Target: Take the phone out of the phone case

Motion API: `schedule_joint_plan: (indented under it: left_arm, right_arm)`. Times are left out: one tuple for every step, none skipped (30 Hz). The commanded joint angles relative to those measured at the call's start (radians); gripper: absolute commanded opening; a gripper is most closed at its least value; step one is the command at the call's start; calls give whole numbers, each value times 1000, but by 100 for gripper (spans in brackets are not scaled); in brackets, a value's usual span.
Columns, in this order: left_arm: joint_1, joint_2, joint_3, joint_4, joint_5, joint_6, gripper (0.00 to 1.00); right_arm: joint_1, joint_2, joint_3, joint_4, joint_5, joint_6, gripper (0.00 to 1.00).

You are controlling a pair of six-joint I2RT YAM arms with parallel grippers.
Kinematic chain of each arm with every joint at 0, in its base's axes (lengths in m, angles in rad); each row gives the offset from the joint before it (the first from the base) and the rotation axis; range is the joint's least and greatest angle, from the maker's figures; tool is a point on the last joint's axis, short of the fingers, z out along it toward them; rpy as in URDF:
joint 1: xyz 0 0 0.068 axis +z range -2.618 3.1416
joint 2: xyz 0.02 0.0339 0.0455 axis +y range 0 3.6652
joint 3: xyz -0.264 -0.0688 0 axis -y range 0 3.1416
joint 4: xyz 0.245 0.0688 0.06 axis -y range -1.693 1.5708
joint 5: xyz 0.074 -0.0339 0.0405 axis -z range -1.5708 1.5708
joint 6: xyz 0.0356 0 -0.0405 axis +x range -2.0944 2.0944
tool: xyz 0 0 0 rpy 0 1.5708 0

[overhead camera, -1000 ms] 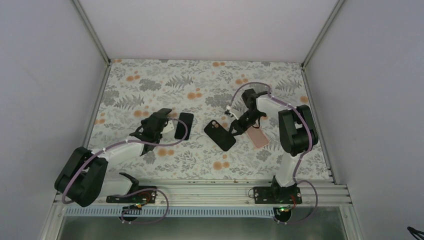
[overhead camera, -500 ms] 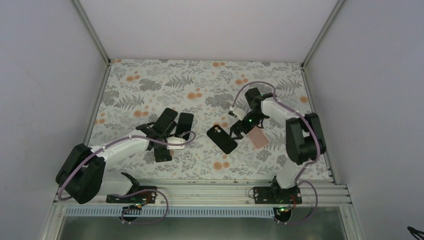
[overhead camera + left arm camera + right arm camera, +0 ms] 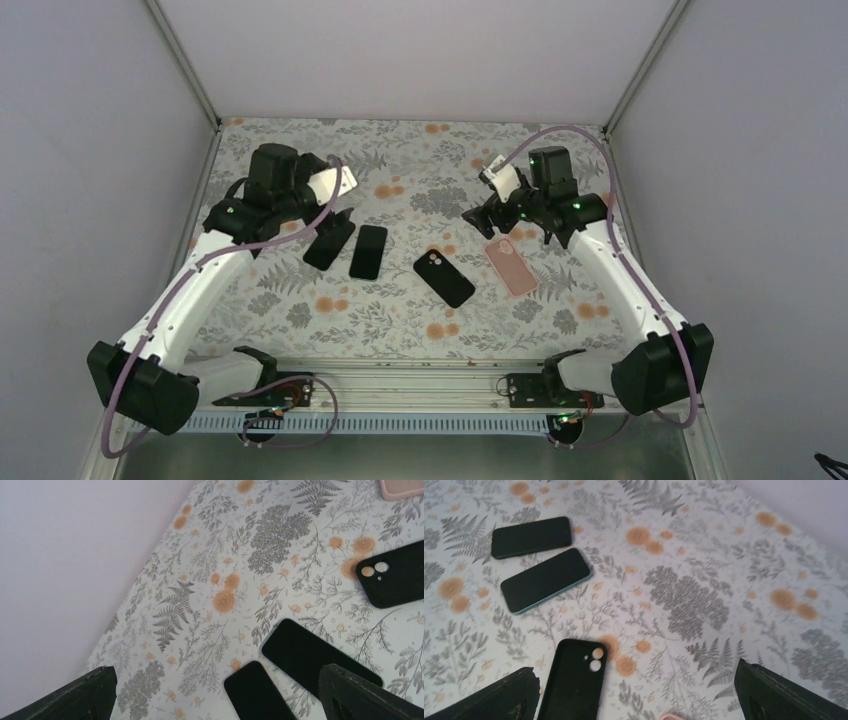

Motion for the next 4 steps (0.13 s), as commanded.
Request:
schedule_joint_plan:
  left_arm:
    - [32,46,24,53,84,-65,100]
    - [41,47,20,57,86,-70,100]
    - [51,47,14,61,89,-77,100]
    - [59,45,10,62,95,-80,100]
  right_arm:
    - [-8,-15,-59,97,33,20,100]
    - [-11,-16,-67,92,1,14,100]
    - [-12,-9,-57,78,-21,16,100]
    - [-13,-2,-42,69,-21,29,100]
